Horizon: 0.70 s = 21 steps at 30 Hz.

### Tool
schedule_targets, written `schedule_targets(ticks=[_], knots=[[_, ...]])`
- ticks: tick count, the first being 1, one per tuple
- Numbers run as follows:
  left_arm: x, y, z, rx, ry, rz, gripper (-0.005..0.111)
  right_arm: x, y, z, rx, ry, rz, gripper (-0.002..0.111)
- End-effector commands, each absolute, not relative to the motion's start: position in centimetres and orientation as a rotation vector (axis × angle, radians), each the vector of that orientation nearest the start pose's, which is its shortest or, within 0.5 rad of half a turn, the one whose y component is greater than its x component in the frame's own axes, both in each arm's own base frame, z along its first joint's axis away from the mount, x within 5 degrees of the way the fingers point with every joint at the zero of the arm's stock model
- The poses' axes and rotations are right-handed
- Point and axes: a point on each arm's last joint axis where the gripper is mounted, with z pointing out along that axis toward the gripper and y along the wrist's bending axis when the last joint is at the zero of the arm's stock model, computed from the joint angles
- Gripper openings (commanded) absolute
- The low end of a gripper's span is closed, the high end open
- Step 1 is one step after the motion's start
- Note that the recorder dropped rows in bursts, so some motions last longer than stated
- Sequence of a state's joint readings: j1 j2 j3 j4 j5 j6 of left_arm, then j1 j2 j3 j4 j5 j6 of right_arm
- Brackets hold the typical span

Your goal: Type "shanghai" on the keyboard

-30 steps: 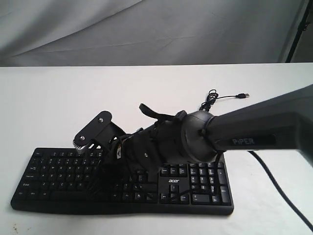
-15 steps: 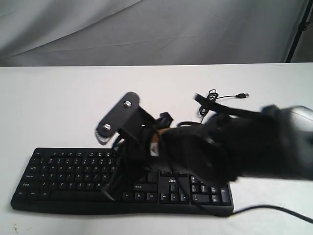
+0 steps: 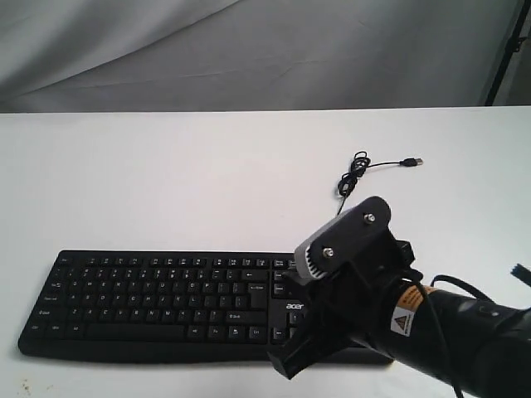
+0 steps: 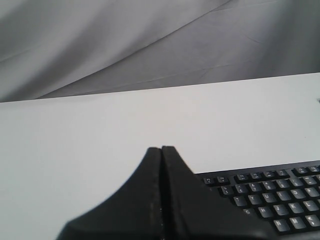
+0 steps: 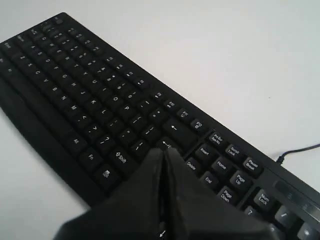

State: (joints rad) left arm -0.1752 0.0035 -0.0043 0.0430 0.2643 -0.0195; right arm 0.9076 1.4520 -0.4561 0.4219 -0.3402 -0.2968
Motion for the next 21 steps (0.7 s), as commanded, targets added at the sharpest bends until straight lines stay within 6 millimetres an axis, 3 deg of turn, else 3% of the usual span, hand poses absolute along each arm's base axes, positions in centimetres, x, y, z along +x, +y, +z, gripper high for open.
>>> schedule_targets(ticks=[1, 6, 11, 16, 21], knots=[[5.4, -0.9, 19.0, 0.165, 1.736, -0.107, 0.0, 16.4, 18.0, 17.1, -0.703, 2.007, 0.41, 0.0], [5.4, -0.9, 19.0, 0.165, 1.736, -0.107, 0.0, 16.0, 16.2, 16.6, -0.634, 1.879, 0.352, 0.0], [5.4, -0.9, 19.0, 0.165, 1.736, -0.107, 0.0, 14.9, 15.6, 17.2, -0.677, 1.898, 0.387, 0.0], [5.4, -0.9, 19.0, 0.165, 1.736, -0.107, 0.0, 13.1, 14.5, 19.2, -0.697, 1.966, 0.49, 0.0], [5.4, -0.9, 19.0, 0.165, 1.736, -0.107, 0.0, 11.7, 12.9, 22.6, -0.72, 1.804, 0.525, 0.0]])
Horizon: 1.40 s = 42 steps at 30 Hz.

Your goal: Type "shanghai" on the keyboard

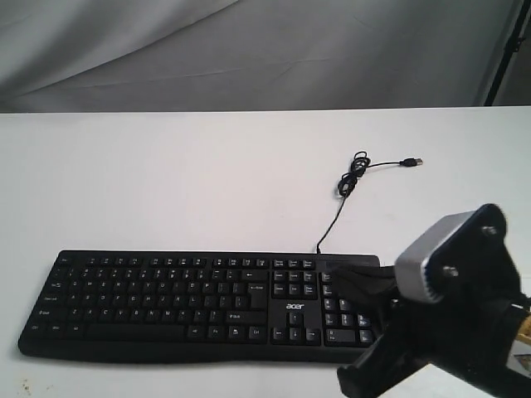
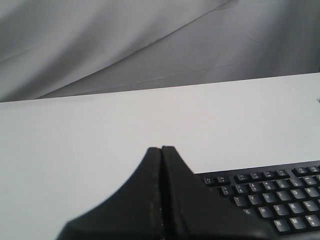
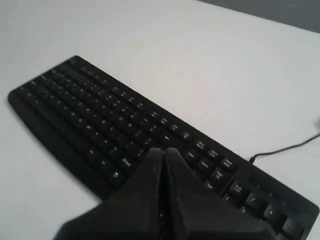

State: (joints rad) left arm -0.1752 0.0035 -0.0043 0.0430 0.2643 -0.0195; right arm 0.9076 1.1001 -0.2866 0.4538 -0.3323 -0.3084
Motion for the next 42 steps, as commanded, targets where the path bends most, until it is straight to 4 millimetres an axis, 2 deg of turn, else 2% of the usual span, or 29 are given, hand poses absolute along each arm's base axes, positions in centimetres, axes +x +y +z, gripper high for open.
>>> schedule_targets(ticks=[1, 4, 10, 17, 22, 42], knots=[[5.4, -0.9, 19.0, 0.165, 1.736, -0.107, 0.0, 11.7, 12.4, 23.0, -0.722, 1.776, 0.508, 0.0], [5.4, -0.9, 19.0, 0.165, 1.736, -0.107, 0.0, 11.5, 10.3, 23.7, -0.698, 1.741, 0.439, 0.0], [5.4, -0.9, 19.0, 0.165, 1.736, -0.107, 0.0, 10.5, 5.9, 22.7, -0.516, 1.777, 0.309, 0.0], [5.4, -0.9, 19.0, 0.165, 1.736, -0.107, 0.0, 6.9, 2.4, 21.4, -0.324, 1.665, 0.211, 0.0], [5.4, -0.9, 19.0, 0.165, 1.736, -0.107, 0.0, 5.9, 2.0, 20.4, -0.293, 1.591, 0.2, 0.0], [5.4, -0.9, 19.0, 0.165, 1.736, -0.107, 0.0, 5.5, 1.7, 20.3, -0.244, 1.585, 0.219, 0.0]])
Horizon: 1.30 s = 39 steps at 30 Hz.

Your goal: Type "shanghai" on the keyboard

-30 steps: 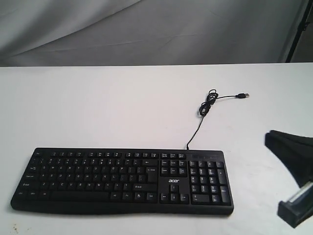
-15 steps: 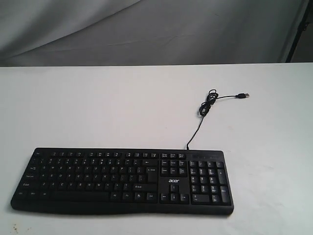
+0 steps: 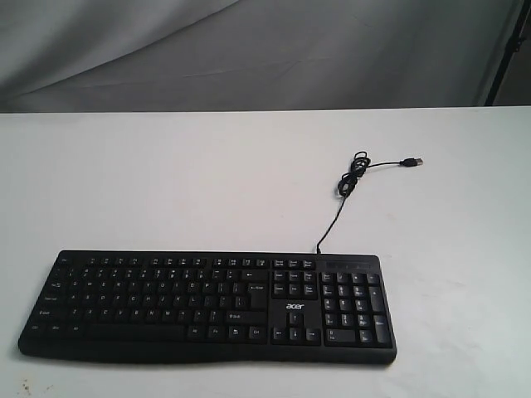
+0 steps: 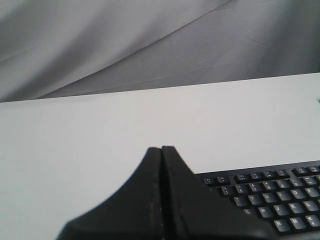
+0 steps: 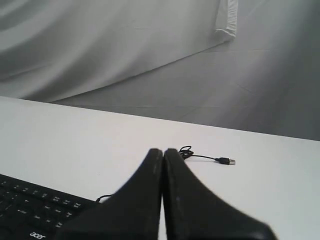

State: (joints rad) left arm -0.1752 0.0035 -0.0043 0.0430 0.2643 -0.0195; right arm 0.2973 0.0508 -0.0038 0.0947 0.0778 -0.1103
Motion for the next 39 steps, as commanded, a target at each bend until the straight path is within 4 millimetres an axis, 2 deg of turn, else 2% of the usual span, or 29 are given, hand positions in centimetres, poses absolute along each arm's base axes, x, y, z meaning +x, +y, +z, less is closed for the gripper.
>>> schedule_targets(ticks=[1, 14, 39], knots=[[5.4, -0.9, 19.0, 0.165, 1.736, -0.107, 0.0, 5.5, 1.7, 20.3, -0.249, 1.584, 0.214, 0.0], [5.4, -0.9, 19.0, 0.165, 1.736, -0.107, 0.0, 5.3, 1.4, 19.1, -0.187, 1.724, 0.244, 0.0], [5.4, -0.9, 19.0, 0.165, 1.736, -0.107, 0.0, 5.3, 1.4, 19.1, -0.183, 1.725, 0.248, 0.0]])
